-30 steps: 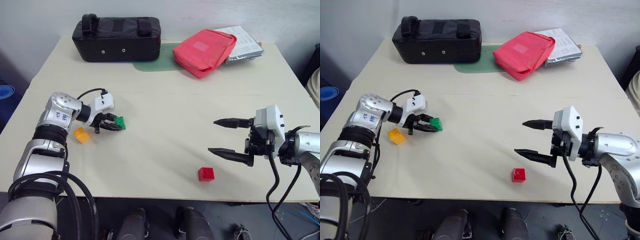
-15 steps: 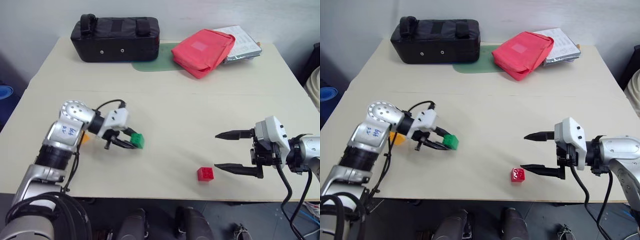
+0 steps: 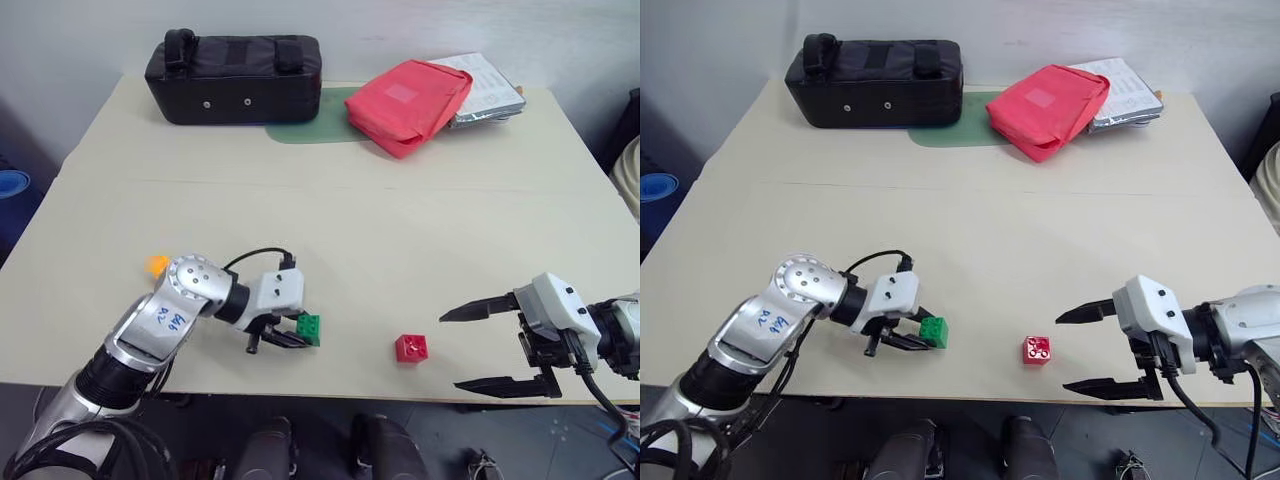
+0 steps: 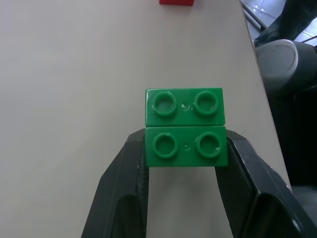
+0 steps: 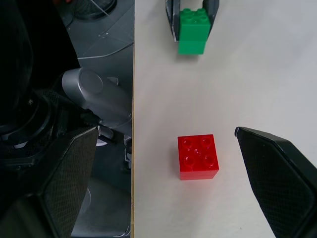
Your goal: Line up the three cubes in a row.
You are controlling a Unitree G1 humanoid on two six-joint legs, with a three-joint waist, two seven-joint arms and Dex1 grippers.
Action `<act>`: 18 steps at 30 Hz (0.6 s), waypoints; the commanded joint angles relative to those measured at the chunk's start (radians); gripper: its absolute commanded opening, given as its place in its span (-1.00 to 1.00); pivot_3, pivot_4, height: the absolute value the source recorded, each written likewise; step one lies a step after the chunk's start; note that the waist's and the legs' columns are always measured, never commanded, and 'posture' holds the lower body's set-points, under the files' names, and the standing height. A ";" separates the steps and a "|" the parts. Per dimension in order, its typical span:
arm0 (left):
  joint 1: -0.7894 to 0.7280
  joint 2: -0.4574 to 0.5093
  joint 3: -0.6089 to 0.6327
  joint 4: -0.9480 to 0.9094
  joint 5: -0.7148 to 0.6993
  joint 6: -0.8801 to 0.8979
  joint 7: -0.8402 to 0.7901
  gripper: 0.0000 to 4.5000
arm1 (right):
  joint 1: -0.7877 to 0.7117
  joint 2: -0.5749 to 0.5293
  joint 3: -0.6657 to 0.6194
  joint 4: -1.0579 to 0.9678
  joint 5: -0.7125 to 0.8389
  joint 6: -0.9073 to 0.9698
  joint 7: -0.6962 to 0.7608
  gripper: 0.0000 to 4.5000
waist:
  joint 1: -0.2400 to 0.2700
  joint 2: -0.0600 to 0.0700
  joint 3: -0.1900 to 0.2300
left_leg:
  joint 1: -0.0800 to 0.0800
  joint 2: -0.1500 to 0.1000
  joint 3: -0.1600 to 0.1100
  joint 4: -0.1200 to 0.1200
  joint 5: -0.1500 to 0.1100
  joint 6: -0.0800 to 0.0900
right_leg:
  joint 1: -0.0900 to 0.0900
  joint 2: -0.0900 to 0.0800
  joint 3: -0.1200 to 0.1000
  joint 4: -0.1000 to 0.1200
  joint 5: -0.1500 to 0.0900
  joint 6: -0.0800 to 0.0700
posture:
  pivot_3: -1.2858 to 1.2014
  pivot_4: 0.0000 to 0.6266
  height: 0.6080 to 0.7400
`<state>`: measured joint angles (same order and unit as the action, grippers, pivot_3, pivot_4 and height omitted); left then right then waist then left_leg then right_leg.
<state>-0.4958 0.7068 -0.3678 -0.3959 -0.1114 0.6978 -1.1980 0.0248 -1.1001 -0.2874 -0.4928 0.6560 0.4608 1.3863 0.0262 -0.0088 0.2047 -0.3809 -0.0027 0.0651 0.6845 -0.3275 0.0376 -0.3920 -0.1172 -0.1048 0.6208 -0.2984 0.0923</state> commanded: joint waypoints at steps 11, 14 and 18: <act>-0.015 -0.019 -0.078 -0.014 0.038 -0.067 0.070 -0.33 | 0.051 -0.013 -0.017 -0.039 -0.038 -0.036 0.022 1.00 | 0.003 0.000 0.000 | 0.000 0.000 -0.001 0.000 0.000 0.000 | 0.000 0.000 0.000 0.000 0.000 0.000 | 0.03 -0.52 1.00; -0.016 -0.018 -0.078 -0.011 0.039 -0.070 0.073 -0.33 | 0.055 -0.009 -0.016 -0.044 -0.037 -0.035 0.011 1.00 | 0.002 0.000 0.000 | 0.000 0.000 0.000 0.000 0.000 0.000 | 0.000 0.000 -0.001 0.000 0.000 0.000 | 0.03 -0.52 1.00; -0.021 -0.012 -0.083 -0.006 0.048 -0.072 0.078 -0.33 | 0.056 -0.006 -0.010 -0.044 -0.040 -0.039 -0.001 1.00 | 0.003 0.000 0.000 | 0.000 0.000 0.000 0.000 0.000 0.000 | 0.000 0.000 -0.001 0.000 0.000 0.000 | 0.03 -0.52 1.00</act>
<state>-0.5024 0.6856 -0.4483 -0.3840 -0.0719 0.6358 -1.1236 0.0803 -1.1066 -0.2827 -0.5093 0.6112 0.4345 1.3883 0.0288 -0.0088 0.2046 -0.3809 -0.0031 0.0646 0.6847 -0.3271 0.0372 -0.3915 -0.1172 -0.1055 0.6207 -0.2984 0.0921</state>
